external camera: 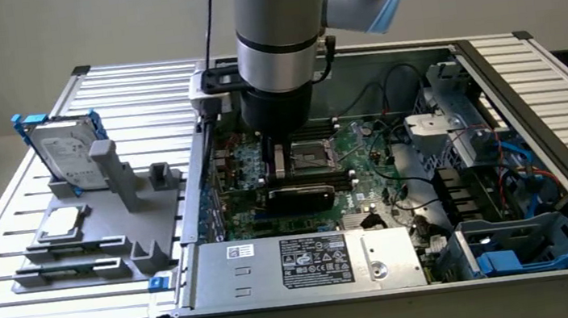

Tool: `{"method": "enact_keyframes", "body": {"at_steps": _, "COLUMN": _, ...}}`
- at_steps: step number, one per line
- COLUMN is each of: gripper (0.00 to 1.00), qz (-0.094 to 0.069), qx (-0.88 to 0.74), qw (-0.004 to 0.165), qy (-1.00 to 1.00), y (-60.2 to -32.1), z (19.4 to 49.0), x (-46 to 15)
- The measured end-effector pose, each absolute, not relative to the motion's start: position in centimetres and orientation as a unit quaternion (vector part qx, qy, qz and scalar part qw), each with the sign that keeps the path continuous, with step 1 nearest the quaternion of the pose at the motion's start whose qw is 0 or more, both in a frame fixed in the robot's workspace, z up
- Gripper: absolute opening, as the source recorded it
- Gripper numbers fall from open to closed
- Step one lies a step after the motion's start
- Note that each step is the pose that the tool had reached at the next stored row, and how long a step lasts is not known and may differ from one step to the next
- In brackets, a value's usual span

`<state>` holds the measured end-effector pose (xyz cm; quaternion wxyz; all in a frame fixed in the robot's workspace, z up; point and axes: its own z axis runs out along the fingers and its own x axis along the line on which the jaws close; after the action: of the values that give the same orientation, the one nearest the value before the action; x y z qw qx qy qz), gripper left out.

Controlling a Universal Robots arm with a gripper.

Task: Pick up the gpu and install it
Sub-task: 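Press down on the gpu until it lock into place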

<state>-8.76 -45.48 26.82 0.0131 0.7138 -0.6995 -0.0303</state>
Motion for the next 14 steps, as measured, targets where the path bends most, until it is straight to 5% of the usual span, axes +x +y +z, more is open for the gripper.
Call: {"method": "enact_keyframes", "body": {"at_steps": 14, "gripper": 0.11, "qz": -0.030, "qx": 0.715, "qw": 0.013, "qy": -0.698, "y": -45.48, "z": 26.49, "x": -8.76}}
